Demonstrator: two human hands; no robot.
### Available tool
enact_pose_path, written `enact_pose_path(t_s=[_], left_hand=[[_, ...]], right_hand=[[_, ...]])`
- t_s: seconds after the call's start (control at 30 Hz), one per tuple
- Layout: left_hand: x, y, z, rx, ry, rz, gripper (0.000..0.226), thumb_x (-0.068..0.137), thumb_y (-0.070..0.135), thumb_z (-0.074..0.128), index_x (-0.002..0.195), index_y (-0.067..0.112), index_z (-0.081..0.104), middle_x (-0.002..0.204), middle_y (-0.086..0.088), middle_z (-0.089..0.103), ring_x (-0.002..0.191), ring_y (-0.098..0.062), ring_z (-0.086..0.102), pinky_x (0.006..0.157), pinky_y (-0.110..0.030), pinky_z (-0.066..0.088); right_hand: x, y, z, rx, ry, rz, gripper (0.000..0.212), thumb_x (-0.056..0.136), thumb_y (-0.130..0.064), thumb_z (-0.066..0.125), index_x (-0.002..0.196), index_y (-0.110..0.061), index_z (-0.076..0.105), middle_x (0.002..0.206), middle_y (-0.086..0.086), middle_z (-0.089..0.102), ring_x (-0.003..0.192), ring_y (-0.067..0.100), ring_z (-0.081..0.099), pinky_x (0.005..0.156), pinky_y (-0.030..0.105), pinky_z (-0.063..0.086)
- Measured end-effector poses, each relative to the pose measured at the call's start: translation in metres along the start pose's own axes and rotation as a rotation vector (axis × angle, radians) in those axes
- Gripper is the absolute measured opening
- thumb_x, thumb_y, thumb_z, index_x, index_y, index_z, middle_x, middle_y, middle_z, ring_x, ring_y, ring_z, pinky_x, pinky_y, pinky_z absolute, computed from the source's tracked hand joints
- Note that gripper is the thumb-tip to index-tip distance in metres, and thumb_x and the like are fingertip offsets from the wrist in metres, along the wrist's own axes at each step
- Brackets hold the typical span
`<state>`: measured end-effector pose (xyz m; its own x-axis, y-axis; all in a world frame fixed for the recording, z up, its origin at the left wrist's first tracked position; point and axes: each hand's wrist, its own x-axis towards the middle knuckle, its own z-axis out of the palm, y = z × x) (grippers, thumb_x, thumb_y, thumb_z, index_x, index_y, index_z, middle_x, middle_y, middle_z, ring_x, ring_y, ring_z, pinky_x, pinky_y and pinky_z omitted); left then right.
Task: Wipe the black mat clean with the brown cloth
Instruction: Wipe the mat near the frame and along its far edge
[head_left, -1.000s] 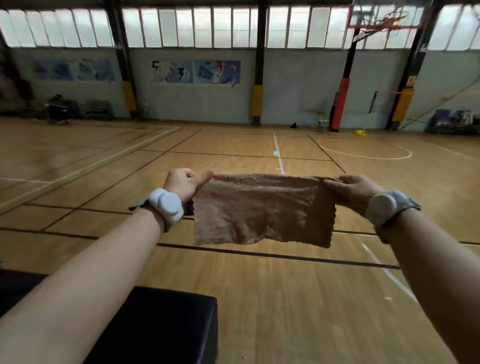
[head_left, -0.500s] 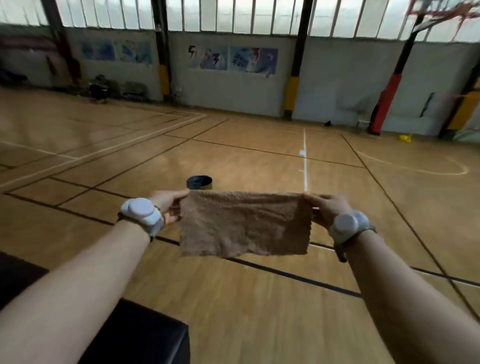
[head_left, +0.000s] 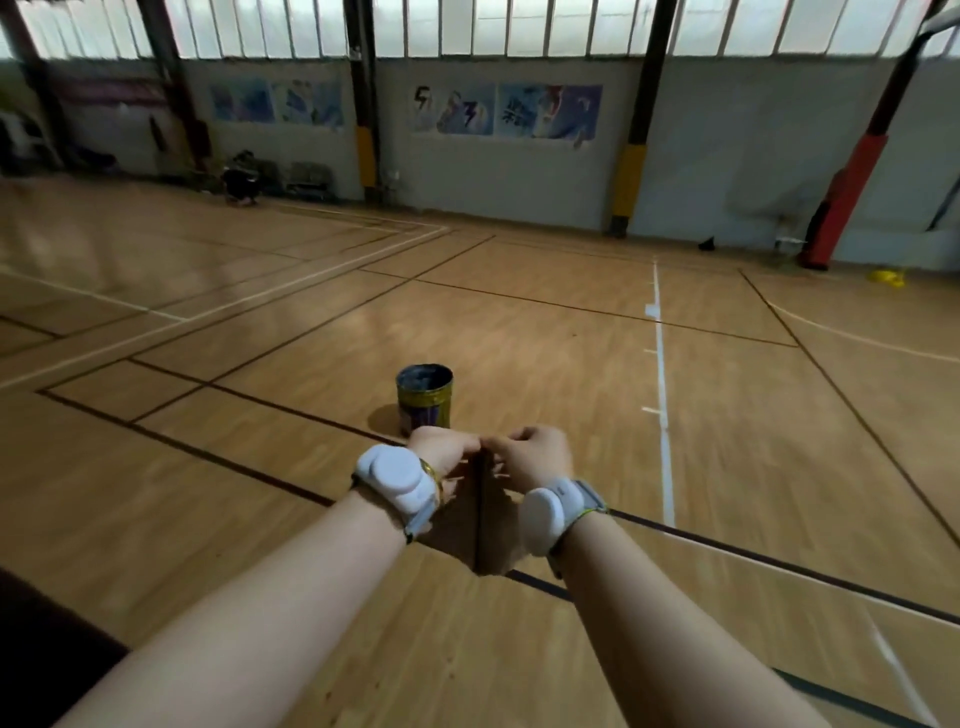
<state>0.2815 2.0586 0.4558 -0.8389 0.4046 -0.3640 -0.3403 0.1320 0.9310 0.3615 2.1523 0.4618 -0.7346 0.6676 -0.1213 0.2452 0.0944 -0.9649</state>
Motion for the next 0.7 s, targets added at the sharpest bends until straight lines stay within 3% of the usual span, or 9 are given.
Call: enact_pose_path(t_s=[0.2,0.33,0.43,0.5,0.57,0.6,0.7], left_hand=[[0.074,0.03,-0.012,-0.019,0.034,0.019,0.011,0.083,0.006,0.068,0.088,-0.004,0.071,0.087,-0.021,0.071,0.088,-0.034,0.068,0.085,-0.05,0.054],[0.122,0.059,-0.026,0.031,0.086,0.092,0.014,0.078,0.011,0.073,0.083,-0.002,0.073,0.087,-0.021,0.071,0.082,-0.028,0.067,0.076,-0.037,0.053],[0.161,0.081,-0.039,0.142,0.1,0.183,0.009,0.072,0.012,0.08,0.078,0.007,0.075,0.075,-0.007,0.071,0.076,-0.02,0.065,0.071,-0.03,0.05],[0.191,0.097,-0.047,0.177,0.152,0.213,0.011,0.074,0.013,0.079,0.083,0.007,0.074,0.074,-0.004,0.069,0.075,-0.018,0.064,0.071,-0.027,0.049],[0.224,0.118,-0.054,0.184,0.204,0.241,0.015,0.077,0.009,0.076,0.09,0.001,0.073,0.079,-0.008,0.07,0.082,-0.022,0.065,0.073,-0.027,0.05],[0.238,0.127,-0.057,0.196,0.217,0.25,0.016,0.079,0.008,0.073,0.092,0.0,0.073,0.084,-0.011,0.07,0.086,-0.023,0.065,0.076,-0.027,0.051],[0.272,0.155,-0.068,0.361,0.174,0.284,0.017,0.085,0.013,0.067,0.099,0.006,0.073,0.096,-0.007,0.07,0.093,-0.019,0.063,0.087,-0.03,0.048]], right_hand=[[0.09,-0.015,0.037,0.079,-0.092,0.025,0.019,0.083,-0.013,0.069,0.064,-0.009,0.067,0.063,0.011,0.065,0.061,0.027,0.063,0.067,0.039,0.056],[0.152,-0.034,0.063,0.145,-0.199,0.048,0.033,0.087,-0.004,0.057,0.054,-0.006,0.065,0.06,0.014,0.058,0.058,0.026,0.054,0.062,0.035,0.048],[0.2,-0.051,0.083,0.119,-0.301,0.02,0.03,0.08,-0.004,0.059,0.052,-0.006,0.07,0.067,0.017,0.066,0.069,0.032,0.064,0.071,0.04,0.053],[0.232,-0.062,0.096,0.052,-0.393,-0.056,0.017,0.079,-0.003,0.065,0.066,-0.006,0.075,0.071,0.012,0.071,0.069,0.023,0.069,0.069,0.03,0.058],[0.271,-0.076,0.11,-0.103,-0.413,-0.193,0.003,0.077,-0.004,0.07,0.077,-0.007,0.071,0.067,0.0,0.065,0.061,0.011,0.062,0.051,0.019,0.049],[0.291,-0.082,0.117,-0.178,-0.399,-0.283,0.006,0.077,-0.008,0.072,0.078,-0.011,0.067,0.069,-0.005,0.061,0.064,0.012,0.059,0.051,0.019,0.045],[0.346,-0.1,0.138,-0.399,-0.414,-0.544,0.023,0.083,-0.022,0.069,0.103,-0.018,0.06,0.097,-0.006,0.057,0.092,0.017,0.057,0.078,0.029,0.049]])
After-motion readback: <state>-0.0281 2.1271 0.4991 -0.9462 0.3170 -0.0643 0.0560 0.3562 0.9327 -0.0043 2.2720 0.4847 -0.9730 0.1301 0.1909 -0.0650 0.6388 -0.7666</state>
